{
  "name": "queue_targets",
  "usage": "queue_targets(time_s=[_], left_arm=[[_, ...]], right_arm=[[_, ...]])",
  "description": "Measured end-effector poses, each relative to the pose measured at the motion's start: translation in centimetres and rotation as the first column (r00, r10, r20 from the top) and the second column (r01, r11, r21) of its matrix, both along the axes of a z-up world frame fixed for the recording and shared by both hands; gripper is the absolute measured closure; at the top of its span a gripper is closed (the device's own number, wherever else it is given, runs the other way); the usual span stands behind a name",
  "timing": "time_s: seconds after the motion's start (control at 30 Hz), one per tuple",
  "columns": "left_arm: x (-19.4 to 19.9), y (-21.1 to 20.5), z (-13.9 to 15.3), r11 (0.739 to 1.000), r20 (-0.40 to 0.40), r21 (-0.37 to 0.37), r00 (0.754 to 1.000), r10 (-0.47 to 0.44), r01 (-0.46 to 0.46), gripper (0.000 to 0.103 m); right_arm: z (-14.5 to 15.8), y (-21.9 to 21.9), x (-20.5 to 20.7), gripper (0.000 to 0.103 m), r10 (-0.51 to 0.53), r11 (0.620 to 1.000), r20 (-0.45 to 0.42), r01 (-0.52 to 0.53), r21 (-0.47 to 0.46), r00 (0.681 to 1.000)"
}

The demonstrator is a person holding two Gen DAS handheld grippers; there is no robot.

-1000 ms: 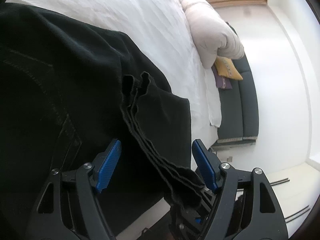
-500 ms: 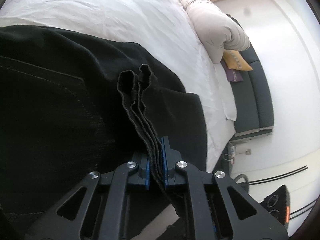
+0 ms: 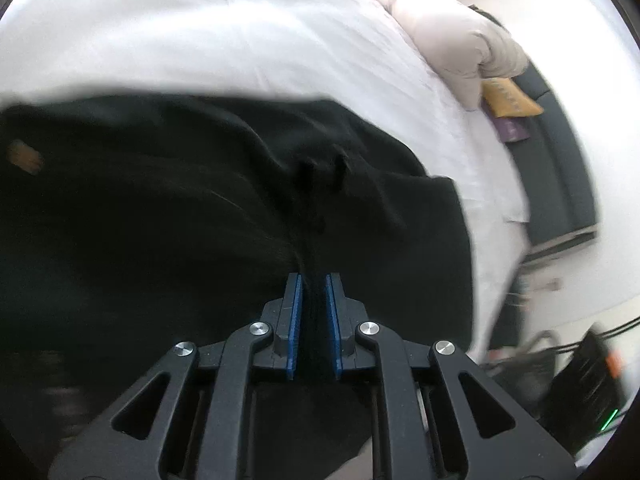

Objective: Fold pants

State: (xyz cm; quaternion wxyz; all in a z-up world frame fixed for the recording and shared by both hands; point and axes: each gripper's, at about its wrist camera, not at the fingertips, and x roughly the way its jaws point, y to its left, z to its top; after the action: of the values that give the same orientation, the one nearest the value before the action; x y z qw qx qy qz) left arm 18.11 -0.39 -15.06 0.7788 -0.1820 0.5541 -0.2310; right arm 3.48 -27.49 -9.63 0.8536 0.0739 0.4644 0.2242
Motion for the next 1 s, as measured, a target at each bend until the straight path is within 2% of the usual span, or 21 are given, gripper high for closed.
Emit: queue_targets(time_s=[0.03,0.1,0.17,0.23,0.3,0.37,0.4,0.43,0.47,0.5,0.57,0.63,0.73,0.8,0.83,0.87,0.9,0.93,0.97,1.0], left_arm=[[0.0,0.4,0.7,0.999,0.026,0.029,1.0,0.014,-0.015,0.092],[-0.3,0.8,2.5,1.0,0.092,0.007,0.995,0.028,-0.029,0.092],[-0.6,-0.6,4.0,0.999,0.156,-0.032,0.988,-0.018,0.023,0.092],[-1.0,-3.4,4.4,0.992,0.202,-0.052,0.974,-0.102,0.115,0.091],[-1.2,-6.5,3.2,0.981,0.196,-0.031,0.963,-0.184,0.193,0.091],[-1.2,-8.5,1.1,0.974,0.155,-0.005,0.962,-0.224,0.228,0.091],[-1.0,-9.2,-0.3,0.972,0.121,0.02,0.964,-0.236,0.236,0.092],[-1.0,-9.3,-1.6,0.971,0.095,0.044,0.967,-0.237,0.233,0.092],[-1.0,-9.3,-2.2,0.972,0.097,0.033,0.967,-0.234,0.232,0.092],[-1.0,-8.7,-2.6,0.974,0.11,-0.009,0.968,-0.226,0.228,0.092],[-0.8,-8.2,-2.9,0.974,0.098,-0.04,0.971,-0.219,0.224,0.092],[-0.8,-8.1,-3.2,0.974,0.092,-0.045,0.971,-0.219,0.224,0.092],[-1.5,-7.1,-3.4,0.975,0.103,-0.022,0.97,-0.219,0.223,0.092],[-1.9,-7.5,-3.5,0.975,0.11,-0.011,0.969,-0.22,0.223,0.092],[-2.0,-7.5,-3.5,0.975,0.111,-0.012,0.969,-0.219,0.222,0.092],[-1.9,-7.3,-3.6,0.976,0.109,-0.015,0.97,-0.216,0.218,0.092],[-1.9,-7.1,-3.5,0.976,0.104,-0.014,0.972,-0.213,0.215,0.092],[-1.9,-7.6,-2.9,0.977,0.101,-0.006,0.972,-0.212,0.214,0.092],[-2.0,-7.7,-2.8,0.977,0.103,0.003,0.971,-0.214,0.215,0.092],[-2.0,-7.8,-2.7,0.977,0.103,0.015,0.971,-0.214,0.213,0.092]], right_arm=[[0.8,-1.4,0.3,0.04,-0.031,0.999,0.007,0.031,0.023,0.999],[1.8,-5.0,1.7,0.04,-0.122,0.989,0.006,0.121,0.087,0.993],[1.9,-8.4,4.0,0.04,-0.212,0.964,-0.009,0.21,0.161,0.977],[1.2,-10.8,7.2,0.04,-0.255,0.922,-0.066,0.263,0.283,0.965],[-0.9,-12.6,10.4,0.04,-0.274,0.875,-0.142,0.308,0.374,0.951],[-3.3,-14.2,12.9,0.04,-0.302,0.849,-0.207,0.361,0.386,0.931],[-5.4,-15.1,14.4,0.042,-0.331,0.833,-0.268,0.414,0.368,0.905],[-6.5,-15.9,15.0,0.047,-0.359,0.822,-0.286,0.446,0.354,0.889],[-7.1,-16.6,15.4,0.057,-0.382,0.802,-0.292,0.471,0.367,0.877],[-7.4,-17.6,15.5,0.058,-0.401,0.771,-0.299,0.495,0.4,0.866],[-7.3,-19.4,15.2,0.058,-0.464,0.722,-0.323,0.563,0.402,0.825],[-6.3,-19.3,14.3,0.057,-0.483,0.728,-0.318,0.576,0.373,0.816],[-3.8,-17.1,10.6,0.054,-0.384,0.75,-0.283,0.476,0.459,0.879],[-3.3,-14.8,7.9,0.039,-0.295,0.775,-0.262,0.391,0.496,0.919],[-3.8,-13.4,5.8,0.037,-0.26,0.799,-0.266,0.362,0.481,0.928],[-4.6,-12.9,4.8,0.036,-0.249,0.812,-0.281,0.358,0.462,0.927],[-6.3,-12.3,3.0,0.04,-0.247,0.828,-0.321,0.371,0.42,0.914],[-7.0,-12.2,1.8,0.049,-0.265,0.825,-0.321,0.387,0.413,0.909],[-7.2,-12.8,0.2,0.055,-0.305,0.806,-0.31,0.418,0.42,0.9],[-7.2,-13.5,-0.6,0.055,-0.32,0.779,-0.333,0.447,0.441,0.887]])
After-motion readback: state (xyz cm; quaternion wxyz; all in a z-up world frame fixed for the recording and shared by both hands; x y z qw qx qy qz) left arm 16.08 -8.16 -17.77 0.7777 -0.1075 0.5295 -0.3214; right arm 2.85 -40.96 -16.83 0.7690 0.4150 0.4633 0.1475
